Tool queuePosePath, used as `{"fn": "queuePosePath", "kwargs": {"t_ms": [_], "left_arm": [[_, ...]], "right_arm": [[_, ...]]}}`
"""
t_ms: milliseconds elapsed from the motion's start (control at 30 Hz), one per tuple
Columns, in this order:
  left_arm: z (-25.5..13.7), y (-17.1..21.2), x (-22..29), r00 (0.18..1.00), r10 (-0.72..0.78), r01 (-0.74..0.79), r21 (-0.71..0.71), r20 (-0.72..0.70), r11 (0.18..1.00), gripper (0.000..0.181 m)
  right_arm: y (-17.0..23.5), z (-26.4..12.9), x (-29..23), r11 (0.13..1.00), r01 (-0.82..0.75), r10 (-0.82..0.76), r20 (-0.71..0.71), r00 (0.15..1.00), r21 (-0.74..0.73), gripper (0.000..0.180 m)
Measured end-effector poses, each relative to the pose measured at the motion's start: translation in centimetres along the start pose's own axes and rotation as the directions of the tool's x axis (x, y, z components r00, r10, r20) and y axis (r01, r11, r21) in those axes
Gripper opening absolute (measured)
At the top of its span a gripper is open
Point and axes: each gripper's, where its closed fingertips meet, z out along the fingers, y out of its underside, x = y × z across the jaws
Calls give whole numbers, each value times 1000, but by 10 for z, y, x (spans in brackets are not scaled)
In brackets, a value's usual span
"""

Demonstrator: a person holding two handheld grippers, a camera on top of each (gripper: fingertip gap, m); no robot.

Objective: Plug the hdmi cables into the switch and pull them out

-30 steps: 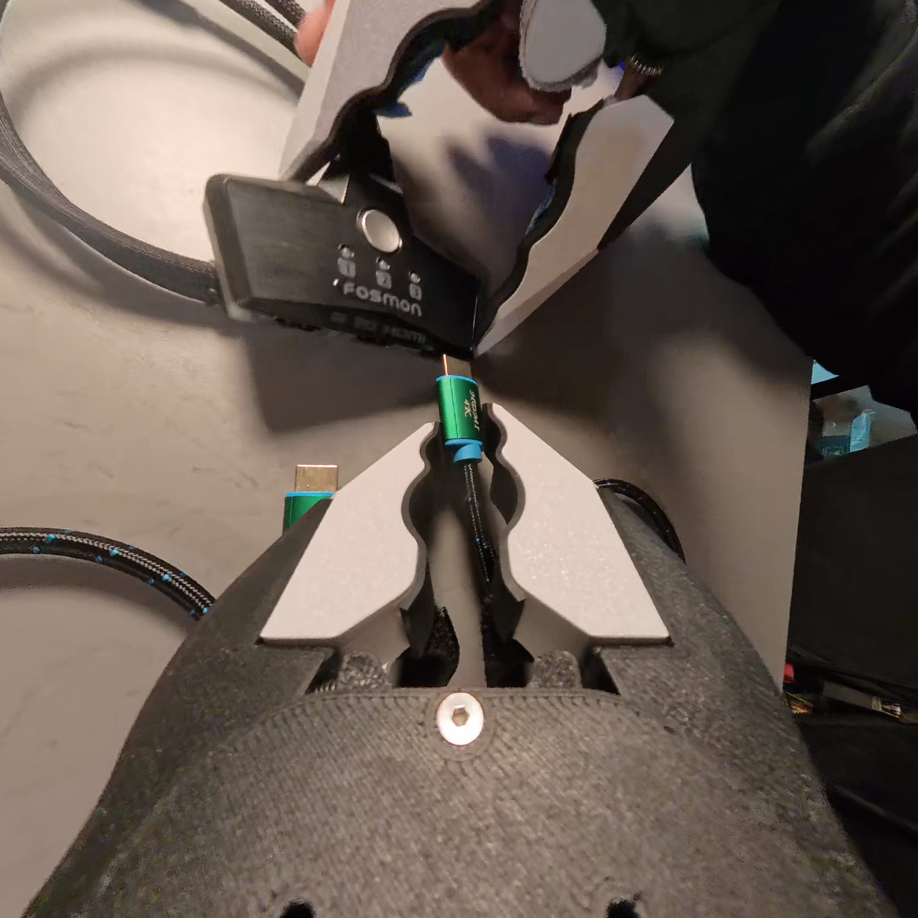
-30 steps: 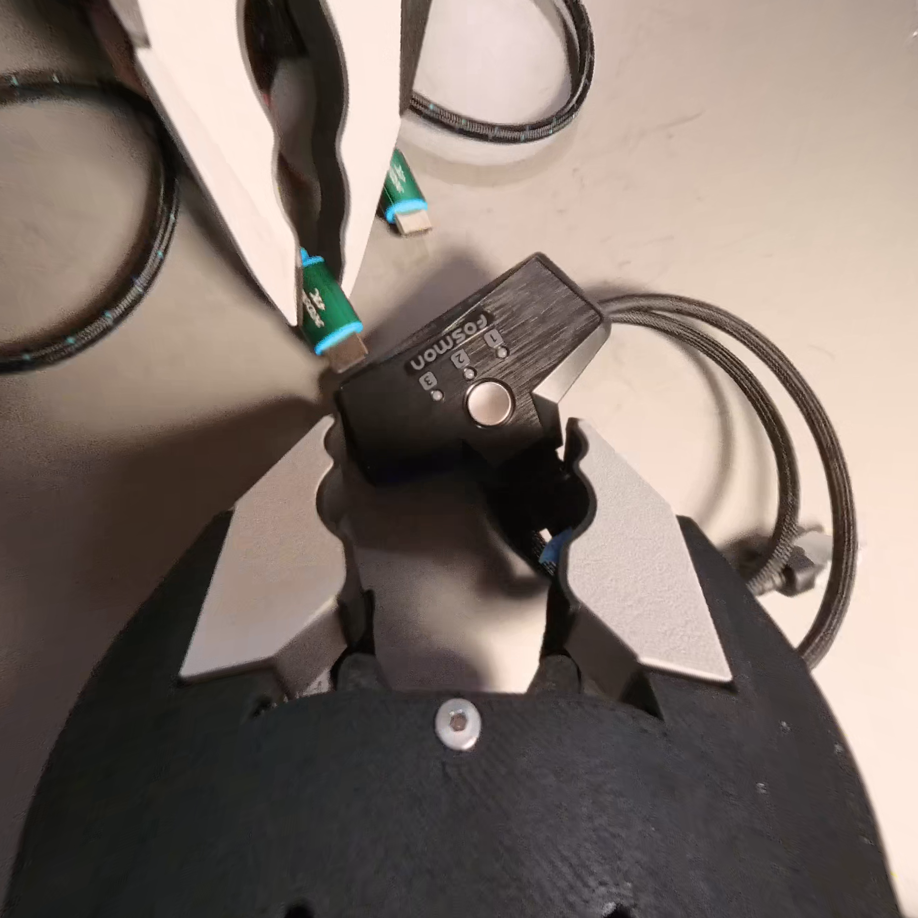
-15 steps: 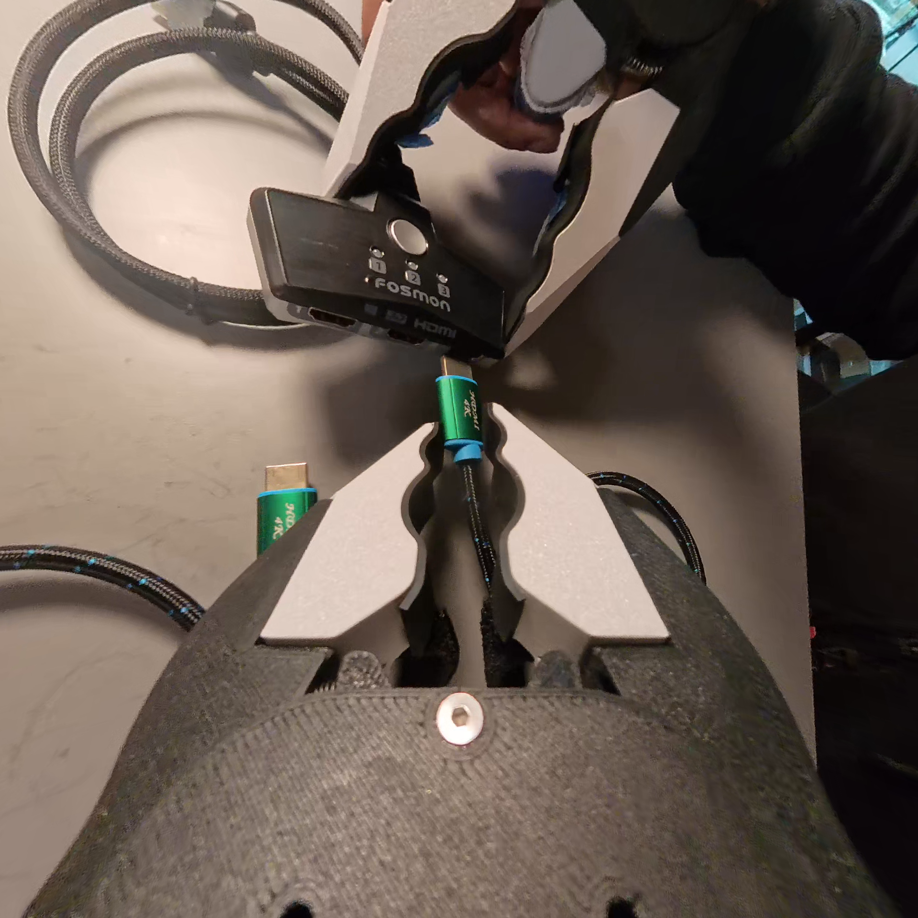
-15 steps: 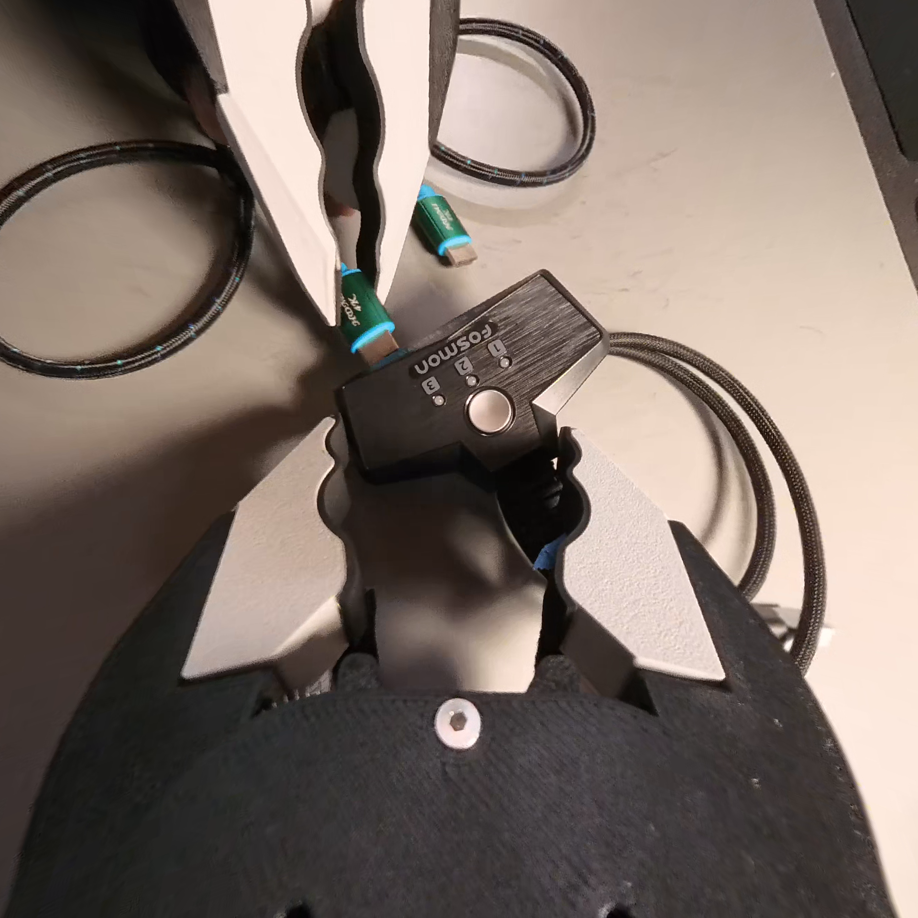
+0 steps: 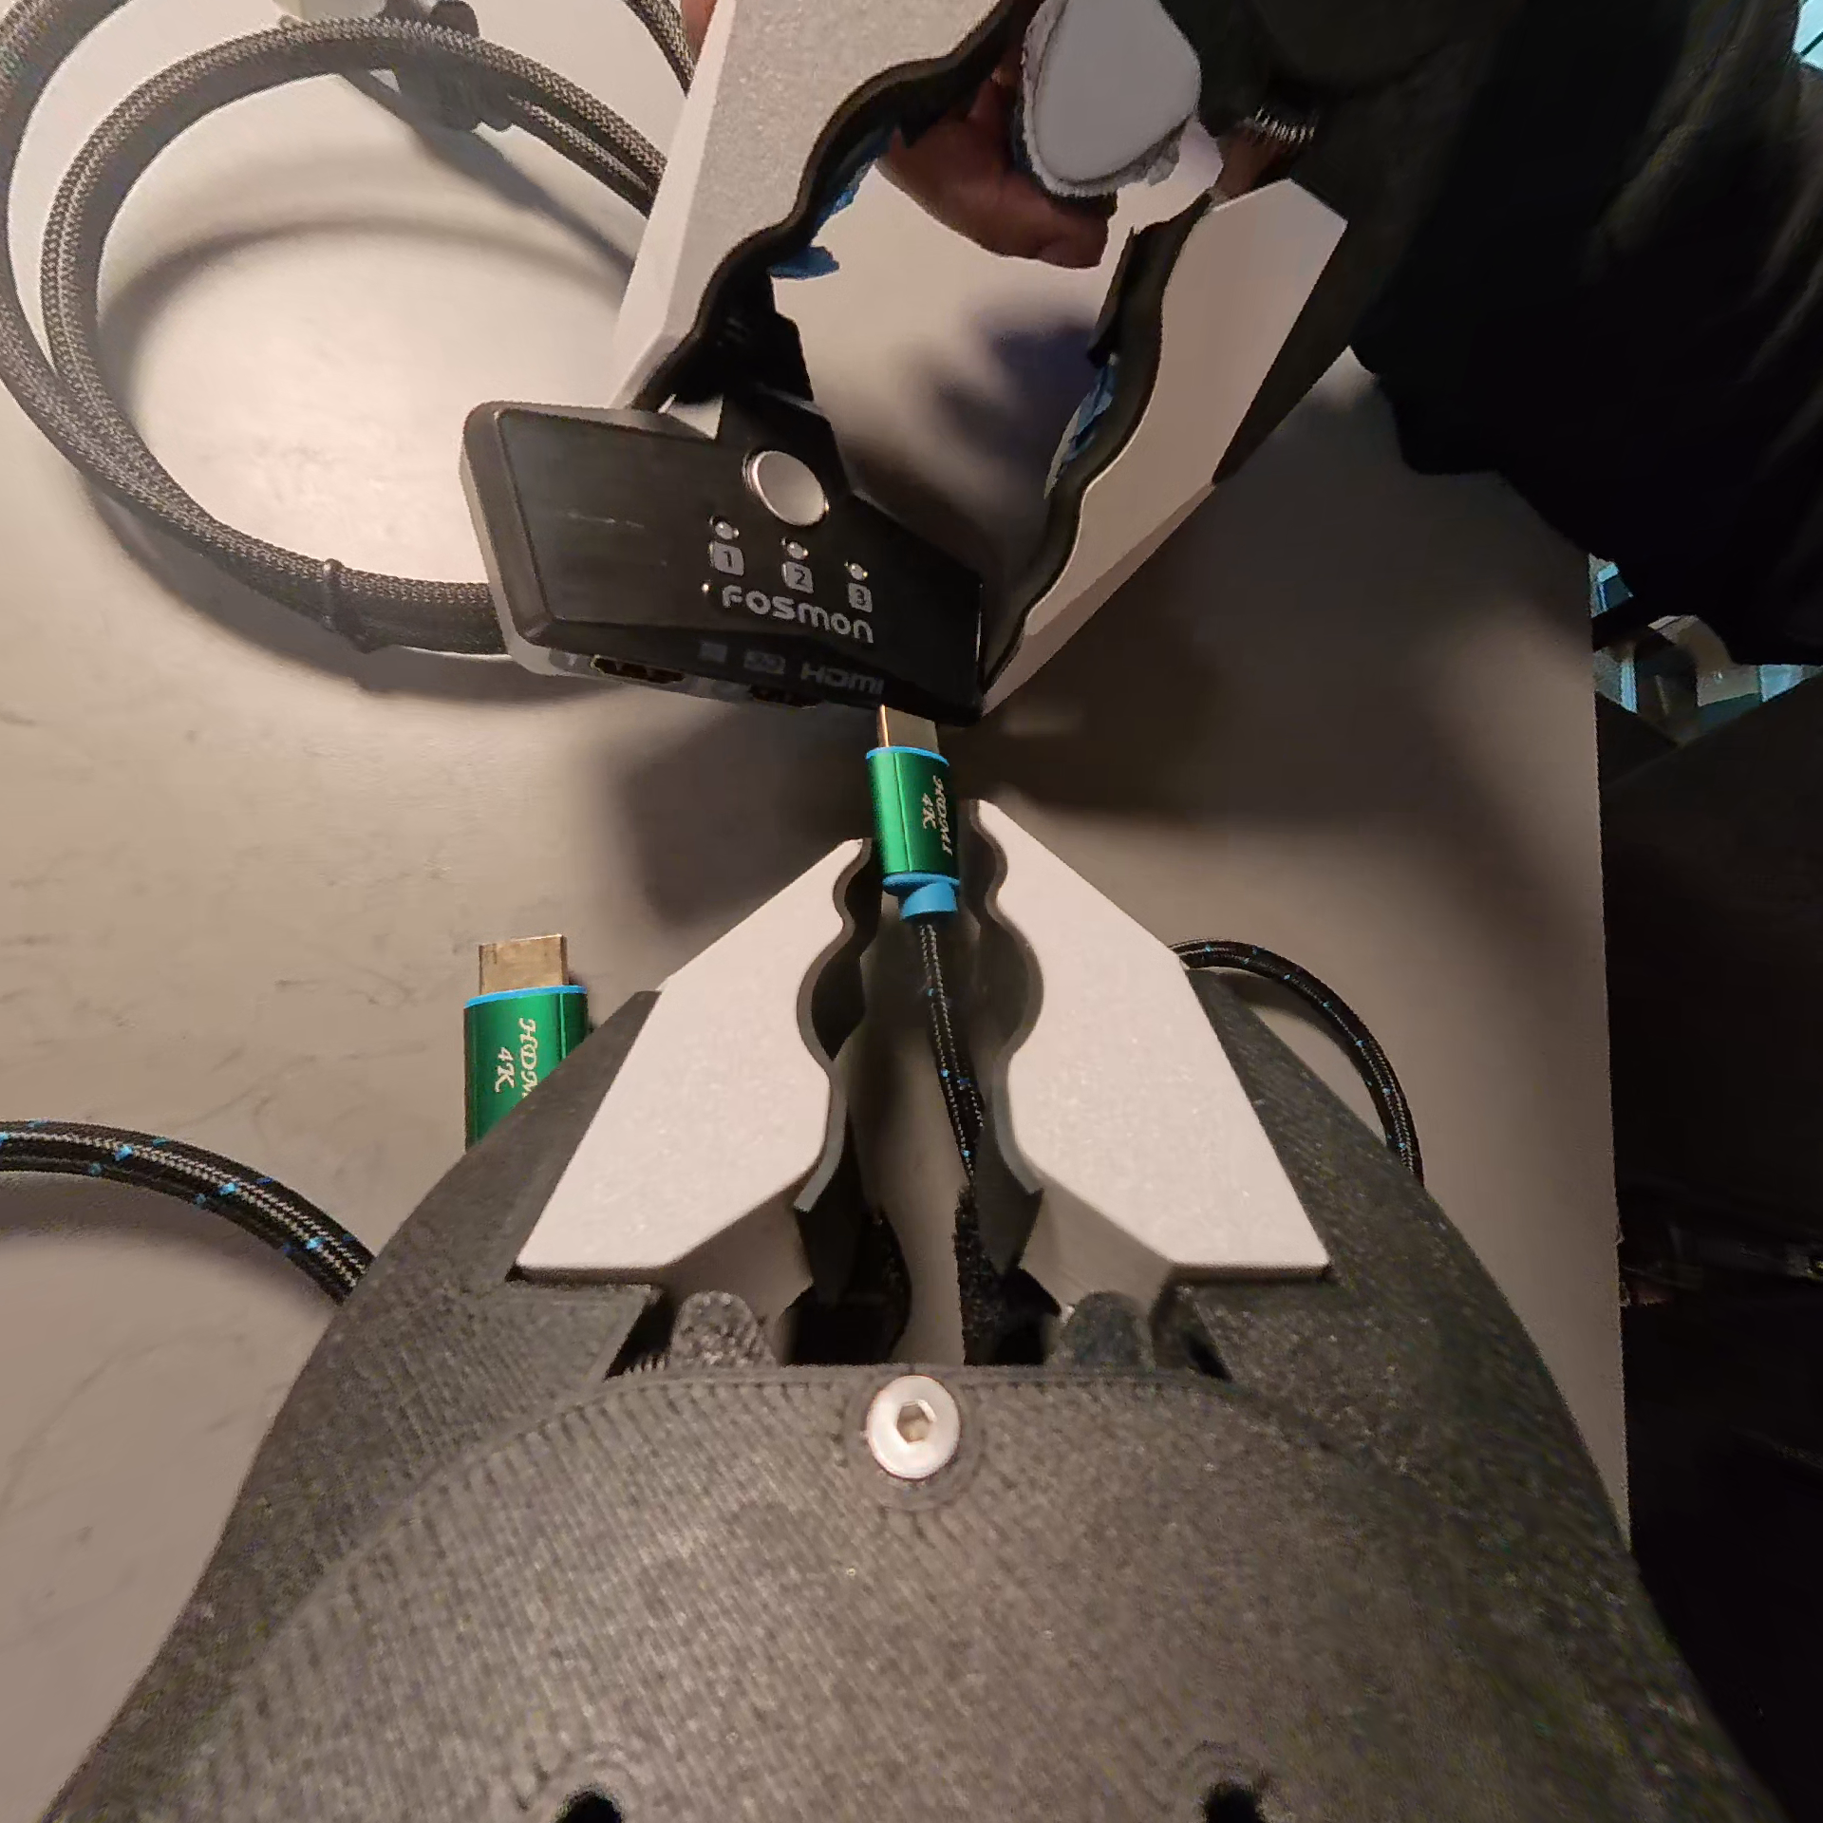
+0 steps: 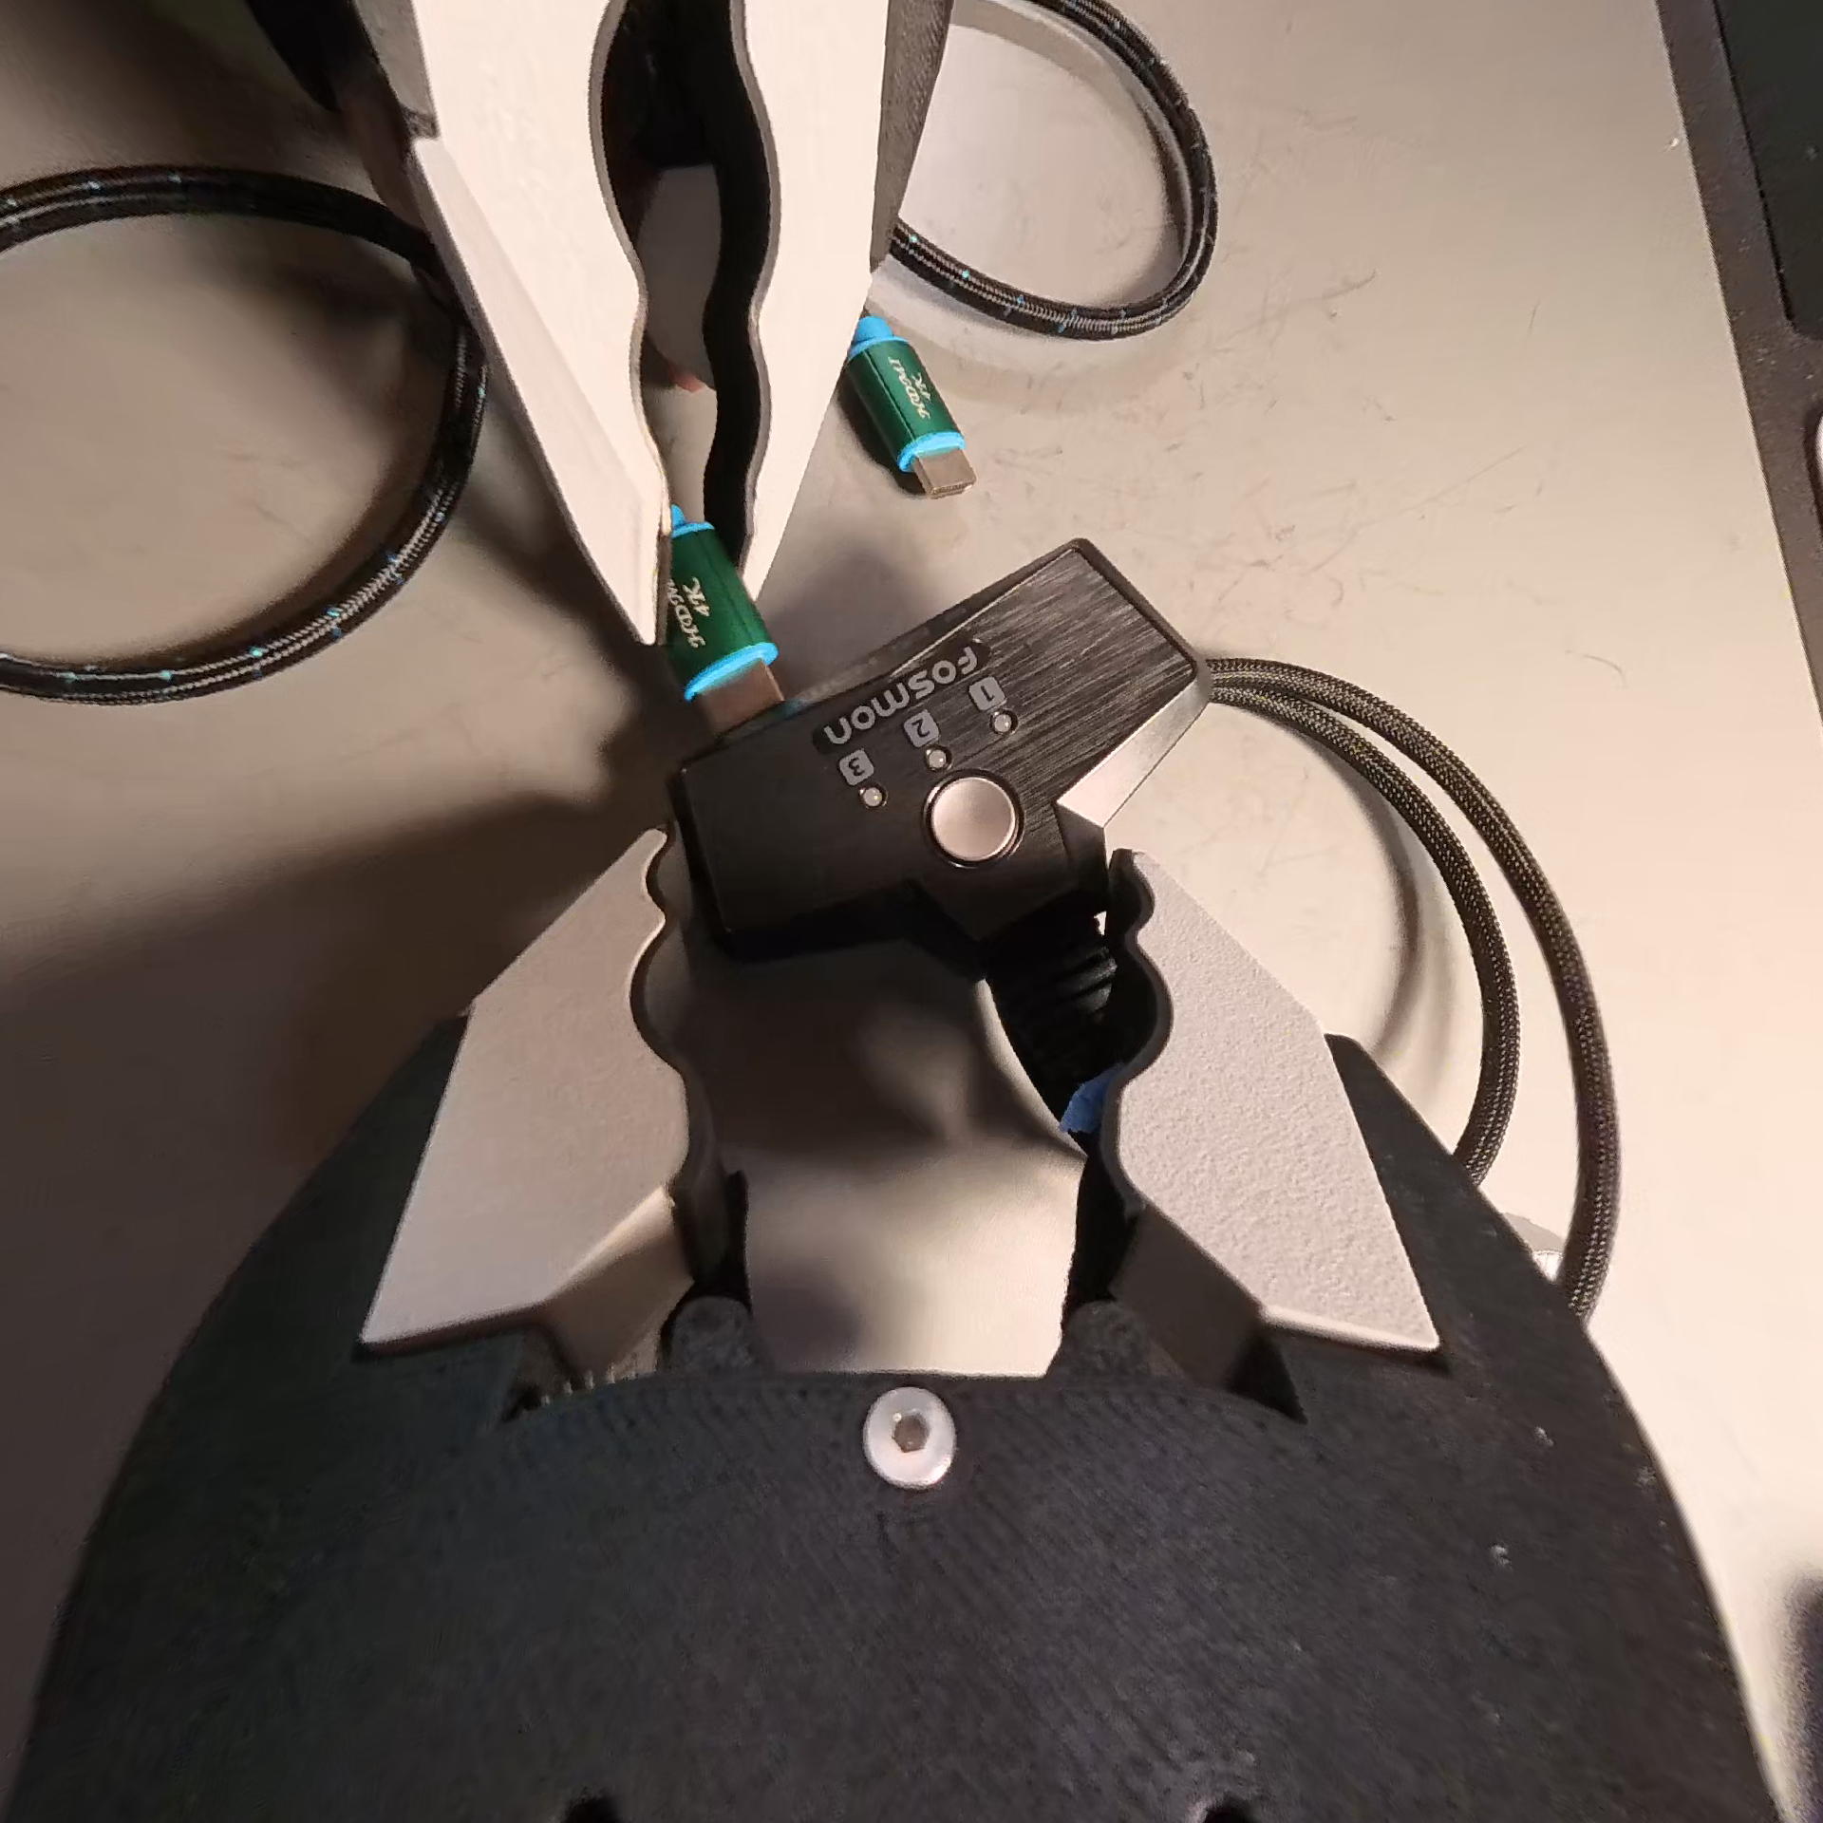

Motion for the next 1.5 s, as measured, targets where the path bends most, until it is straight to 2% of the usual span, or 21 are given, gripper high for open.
{"fn": "queuePosePath", "kwargs": {"t_ms": [533, 900, 1200, 1500], "left_arm": [[-4, -3, -9, 998, -54, 53, 42, 21, 998, 16], [-4, 4, -4, 1000, -22, 22, -16, 13, 1000, 16], [-2, -2, -4, 999, -42, 42, 30, 7, 999, 14], [-6, -7, -1, 996, -70, 75, 78, -59, 994, 17]], "right_arm": [[-5, 7, 7, 995, -83, 84, -15, 996, 52, 86], [-10, 12, -1, 998, -52, 53, -7, 999, 47, 86], [-15, 14, -4, 996, -49, 49, 7, 999, 80, 86], [-11, -14, 2, 991, 57, -54, -31, 998, 125, 82]]}}
